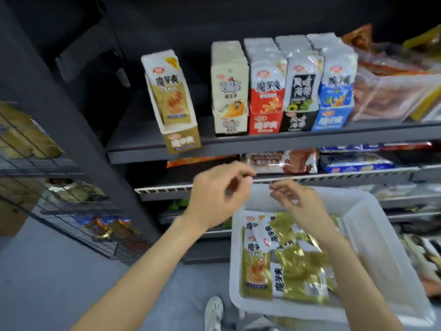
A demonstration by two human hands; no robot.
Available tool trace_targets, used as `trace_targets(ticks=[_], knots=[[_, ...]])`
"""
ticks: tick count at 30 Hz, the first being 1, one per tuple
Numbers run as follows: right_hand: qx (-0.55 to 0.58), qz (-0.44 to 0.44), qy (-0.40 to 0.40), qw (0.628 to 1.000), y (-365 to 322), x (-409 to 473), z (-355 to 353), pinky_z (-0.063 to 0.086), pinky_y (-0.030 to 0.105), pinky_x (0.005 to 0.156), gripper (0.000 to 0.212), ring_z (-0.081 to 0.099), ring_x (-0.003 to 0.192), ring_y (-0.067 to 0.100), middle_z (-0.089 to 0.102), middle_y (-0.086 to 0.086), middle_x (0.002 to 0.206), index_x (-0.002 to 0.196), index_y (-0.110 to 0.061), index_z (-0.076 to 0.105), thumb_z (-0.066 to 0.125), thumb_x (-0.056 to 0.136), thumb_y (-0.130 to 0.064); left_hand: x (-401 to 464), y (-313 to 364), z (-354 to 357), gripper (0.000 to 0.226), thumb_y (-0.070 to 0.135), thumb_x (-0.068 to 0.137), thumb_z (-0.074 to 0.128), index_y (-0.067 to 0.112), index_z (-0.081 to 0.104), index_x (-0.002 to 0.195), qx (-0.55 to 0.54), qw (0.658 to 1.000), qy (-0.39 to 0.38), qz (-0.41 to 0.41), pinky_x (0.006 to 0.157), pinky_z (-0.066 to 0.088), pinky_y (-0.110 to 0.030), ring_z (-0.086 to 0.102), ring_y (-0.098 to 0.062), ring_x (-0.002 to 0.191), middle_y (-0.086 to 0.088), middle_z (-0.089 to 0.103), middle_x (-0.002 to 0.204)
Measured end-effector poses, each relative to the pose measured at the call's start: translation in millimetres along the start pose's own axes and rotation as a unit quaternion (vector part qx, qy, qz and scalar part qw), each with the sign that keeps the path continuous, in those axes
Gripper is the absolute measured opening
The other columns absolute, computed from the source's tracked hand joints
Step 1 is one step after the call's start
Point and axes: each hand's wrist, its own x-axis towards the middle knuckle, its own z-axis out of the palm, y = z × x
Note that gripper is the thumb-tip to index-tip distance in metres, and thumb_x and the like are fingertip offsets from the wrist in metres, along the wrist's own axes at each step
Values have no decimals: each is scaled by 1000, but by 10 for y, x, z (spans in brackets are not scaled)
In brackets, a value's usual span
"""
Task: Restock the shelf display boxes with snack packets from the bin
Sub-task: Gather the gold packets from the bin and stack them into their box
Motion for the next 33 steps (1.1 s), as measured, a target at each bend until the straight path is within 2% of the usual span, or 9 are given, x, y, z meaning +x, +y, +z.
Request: trace_targets(ticks=[3,6,11,15,18,22,26,30,33], knots=[[-81,100,24,991,558,-332,-213,48,21,75,21,64,86,12,69,-4,91,96,-21,66,62,87,-3,-223,2,521,23,23,88,56,23,63,109,-4,976,-184,-120,76,45,-17,54,0,89,14,61,93],[-213,190,-10,958,986,-564,-379,42,34,90,32,57,108,30,61,8,117,115,-15,63,64,84,-10,-397,-71,979,36,25,89,60,24,53,125,1,927,-313,-206,91,43,-24,50,-7,111,10,55,116],[-262,307,-148,903,1252,-727,-352,26,43,109,77,21,139,34,15,10,153,145,-25,27,69,81,-41,-631,-235,1605,72,41,85,65,20,30,145,109,835,-478,-250,102,34,-36,34,-26,131,-7,35,143],[-284,275,-177,902,1301,-679,-198,28,48,110,78,20,137,35,22,11,147,141,-22,32,67,78,-52,-698,-363,1885,88,52,78,69,17,26,146,193,810,-489,-259,102,35,-41,32,-29,131,-9,33,143],[-368,209,-191,886,1210,-668,-20,34,45,105,74,33,128,34,36,15,137,133,-15,39,61,79,-60,-690,-412,1958,89,53,74,72,15,30,143,217,810,-487,-246,98,39,-40,35,-28,127,-9,35,137],[-407,197,-223,864,1090,-652,308,44,40,96,89,47,120,31,46,16,132,134,-4,34,53,78,-70,-696,-434,1950,84,56,78,67,13,32,142,229,811,-497,-207,91,45,-38,47,-28,116,-11,39,132],[-439,204,-197,853,1135,-591,418,48,39,91,82,51,115,32,49,17,128,135,-5,29,57,82,-61,-662,-448,1853,82,53,81,62,18,27,146,226,818,-500,-175,85,48,-38,54,-32,111,-12,47,131],[-476,239,-148,833,1236,-597,128,43,41,99,64,42,121,35,43,21,131,132,-9,29,62,84,-35,-662,-480,1699,47,41,98,38,17,39,138,208,829,-496,-153,71,48,-38,62,-30,87,-10,64,104],[-488,236,-134,829,1269,-596,38,40,40,99,64,41,122,34,40,19,133,129,-7,37,55,87,-51,-620,-442,1632,32,22,100,36,6,41,128,199,832,-494,-154,65,43,-38,56,-26,73,-9,60,87]])
